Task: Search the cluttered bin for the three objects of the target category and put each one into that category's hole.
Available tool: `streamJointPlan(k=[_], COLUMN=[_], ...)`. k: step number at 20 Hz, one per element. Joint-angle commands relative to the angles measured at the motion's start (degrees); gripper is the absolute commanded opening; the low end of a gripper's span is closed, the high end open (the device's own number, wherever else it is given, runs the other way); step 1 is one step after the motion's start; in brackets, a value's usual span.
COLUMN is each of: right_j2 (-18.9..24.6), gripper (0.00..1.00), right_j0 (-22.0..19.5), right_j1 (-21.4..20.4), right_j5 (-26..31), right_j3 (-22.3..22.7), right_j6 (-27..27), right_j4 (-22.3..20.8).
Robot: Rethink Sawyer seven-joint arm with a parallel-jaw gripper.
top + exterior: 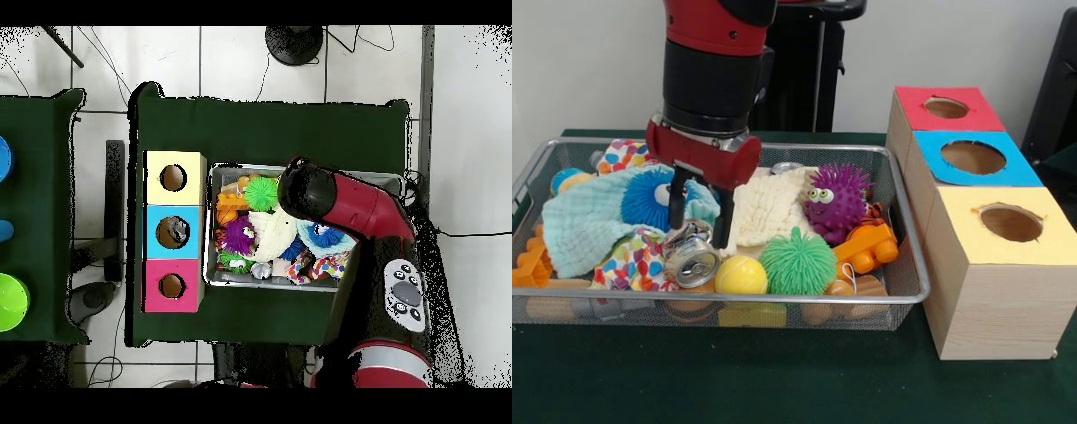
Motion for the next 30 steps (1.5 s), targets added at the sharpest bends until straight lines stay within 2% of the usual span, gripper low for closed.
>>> streamJointPlan(k=[1, 11, 21, 30], right_j2=[2.9, 4.2, 1.9, 2.1], gripper=[1.00, 1.00, 1.00, 1.00], right_j0=[-1.0, -3.1, -1.8, -1.9], right_j1=[-2.0, -0.7, -0.9, -2.0], right_j5=[-5.6, -12.3, -8.4, -5.8], right_j3=[10.1, 13.9, 15.6, 17.2], right_j6=[6.5, 6.0, 4.8, 3.1], right_j4=[-2.3, -3.1, -3.0, -3.3])
